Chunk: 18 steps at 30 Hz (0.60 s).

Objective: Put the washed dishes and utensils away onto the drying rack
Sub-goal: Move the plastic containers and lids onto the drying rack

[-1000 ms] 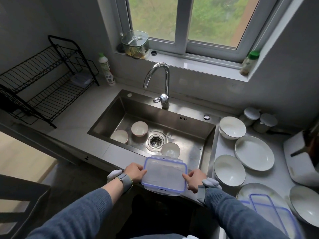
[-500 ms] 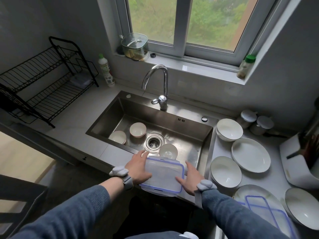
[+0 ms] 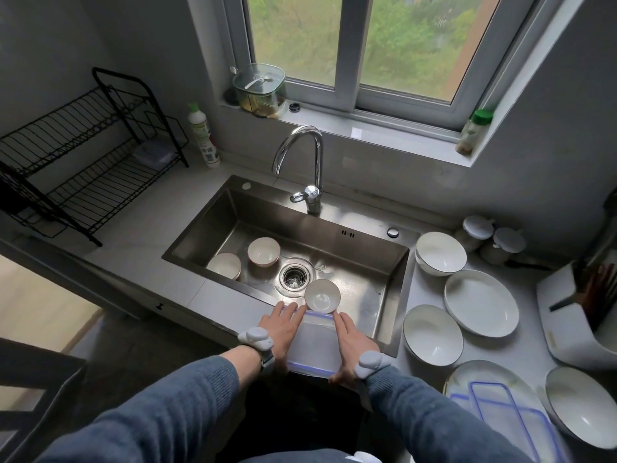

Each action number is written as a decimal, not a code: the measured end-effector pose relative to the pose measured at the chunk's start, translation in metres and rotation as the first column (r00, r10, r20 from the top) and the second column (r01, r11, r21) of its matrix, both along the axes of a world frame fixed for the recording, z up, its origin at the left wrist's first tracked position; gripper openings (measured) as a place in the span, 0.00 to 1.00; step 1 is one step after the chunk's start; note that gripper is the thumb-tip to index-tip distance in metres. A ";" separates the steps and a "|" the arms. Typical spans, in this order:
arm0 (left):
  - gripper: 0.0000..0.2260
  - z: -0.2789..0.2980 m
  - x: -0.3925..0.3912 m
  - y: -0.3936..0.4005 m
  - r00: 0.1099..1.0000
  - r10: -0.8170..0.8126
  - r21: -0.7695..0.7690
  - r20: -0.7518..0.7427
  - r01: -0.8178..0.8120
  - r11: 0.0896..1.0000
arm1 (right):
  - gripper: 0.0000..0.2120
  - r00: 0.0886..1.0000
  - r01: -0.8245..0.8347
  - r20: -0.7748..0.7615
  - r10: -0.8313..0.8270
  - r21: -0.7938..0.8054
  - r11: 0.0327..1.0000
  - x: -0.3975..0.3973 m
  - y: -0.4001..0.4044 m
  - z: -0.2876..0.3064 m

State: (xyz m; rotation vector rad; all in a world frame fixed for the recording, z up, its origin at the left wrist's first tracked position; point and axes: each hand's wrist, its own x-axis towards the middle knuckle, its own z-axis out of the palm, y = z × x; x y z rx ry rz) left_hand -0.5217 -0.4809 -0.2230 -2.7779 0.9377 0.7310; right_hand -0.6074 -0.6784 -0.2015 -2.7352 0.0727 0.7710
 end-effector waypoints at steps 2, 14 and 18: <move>0.58 -0.010 0.002 -0.001 1.000 0.021 0.007 0.014 -0.021 1.000 | 0.67 1.000 0.015 0.011 -0.015 0.002 1.000 0.001 0.002 -0.001; 0.55 -0.018 0.005 0.001 0.998 0.048 -0.011 -0.030 -0.048 0.999 | 0.64 0.995 0.092 -0.057 -0.085 0.136 0.986 0.004 0.003 0.009; 0.61 0.012 0.012 0.006 0.996 -0.061 -0.052 -0.061 0.058 0.997 | 0.65 0.992 0.115 -0.068 -0.106 0.160 0.980 0.004 -0.001 0.014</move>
